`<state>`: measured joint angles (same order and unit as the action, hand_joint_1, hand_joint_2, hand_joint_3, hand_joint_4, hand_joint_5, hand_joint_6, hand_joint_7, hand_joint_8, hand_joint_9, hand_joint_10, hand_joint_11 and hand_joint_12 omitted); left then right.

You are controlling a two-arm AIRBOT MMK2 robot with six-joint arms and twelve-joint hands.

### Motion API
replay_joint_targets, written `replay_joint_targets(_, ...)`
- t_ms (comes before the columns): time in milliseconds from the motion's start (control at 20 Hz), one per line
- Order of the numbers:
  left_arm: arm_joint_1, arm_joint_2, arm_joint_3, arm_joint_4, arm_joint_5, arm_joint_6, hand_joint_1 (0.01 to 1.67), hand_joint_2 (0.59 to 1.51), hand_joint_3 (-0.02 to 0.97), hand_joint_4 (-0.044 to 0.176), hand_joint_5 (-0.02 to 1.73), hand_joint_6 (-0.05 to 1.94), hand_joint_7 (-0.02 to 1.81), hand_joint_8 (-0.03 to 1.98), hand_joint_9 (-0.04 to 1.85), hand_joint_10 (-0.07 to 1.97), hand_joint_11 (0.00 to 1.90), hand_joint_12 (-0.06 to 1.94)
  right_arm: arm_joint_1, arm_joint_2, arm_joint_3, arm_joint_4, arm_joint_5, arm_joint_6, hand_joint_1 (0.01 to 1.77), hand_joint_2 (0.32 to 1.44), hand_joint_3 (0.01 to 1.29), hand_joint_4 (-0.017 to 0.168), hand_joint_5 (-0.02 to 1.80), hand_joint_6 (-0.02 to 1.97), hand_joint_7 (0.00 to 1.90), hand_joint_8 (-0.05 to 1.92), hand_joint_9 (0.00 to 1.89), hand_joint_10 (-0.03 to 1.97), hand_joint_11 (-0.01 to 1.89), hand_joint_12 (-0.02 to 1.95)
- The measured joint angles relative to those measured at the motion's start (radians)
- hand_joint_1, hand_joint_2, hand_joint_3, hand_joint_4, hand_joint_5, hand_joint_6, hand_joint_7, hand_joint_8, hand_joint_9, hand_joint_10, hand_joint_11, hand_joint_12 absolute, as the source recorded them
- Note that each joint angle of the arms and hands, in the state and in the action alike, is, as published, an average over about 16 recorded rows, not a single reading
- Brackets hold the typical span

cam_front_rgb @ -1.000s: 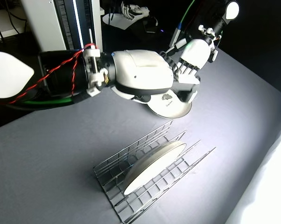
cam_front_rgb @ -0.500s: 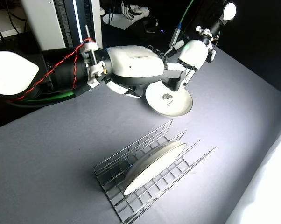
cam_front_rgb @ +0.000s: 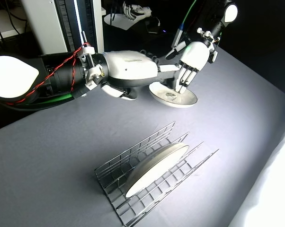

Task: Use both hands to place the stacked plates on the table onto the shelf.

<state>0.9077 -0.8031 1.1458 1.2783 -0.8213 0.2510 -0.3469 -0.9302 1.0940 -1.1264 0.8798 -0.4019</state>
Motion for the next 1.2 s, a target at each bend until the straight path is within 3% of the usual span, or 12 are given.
replay_joint_targets(500, 0.015, -0.004, 0.003, -0.010, -0.002, 0.009, 0.02, 1.079, 0.012, -0.009, 0.09, -0.02, 0.13, -0.01, 0.13, -0.01, 0.02, 0.21, -0.022, -0.053, 0.006, -0.069, -0.028, -0.018, 1.19, 1.06, 0.01, 0.005, 0.27, 0.03, 0.22, 0.02, 0.27, 0.03, 0.01, 0.99)
replay_joint_targets(1200, 0.019, -0.006, 0.006, -0.014, -0.005, 0.009, 0.02, 1.075, 0.012, -0.008, 0.09, -0.02, 0.13, -0.01, 0.12, -0.01, 0.02, 0.18, -0.064, -0.242, 0.103, -0.098, -0.117, -0.036, 1.20, 1.04, 0.01, 0.004, 0.16, 0.03, 0.14, 0.02, 0.18, 0.02, 0.01, 0.77)
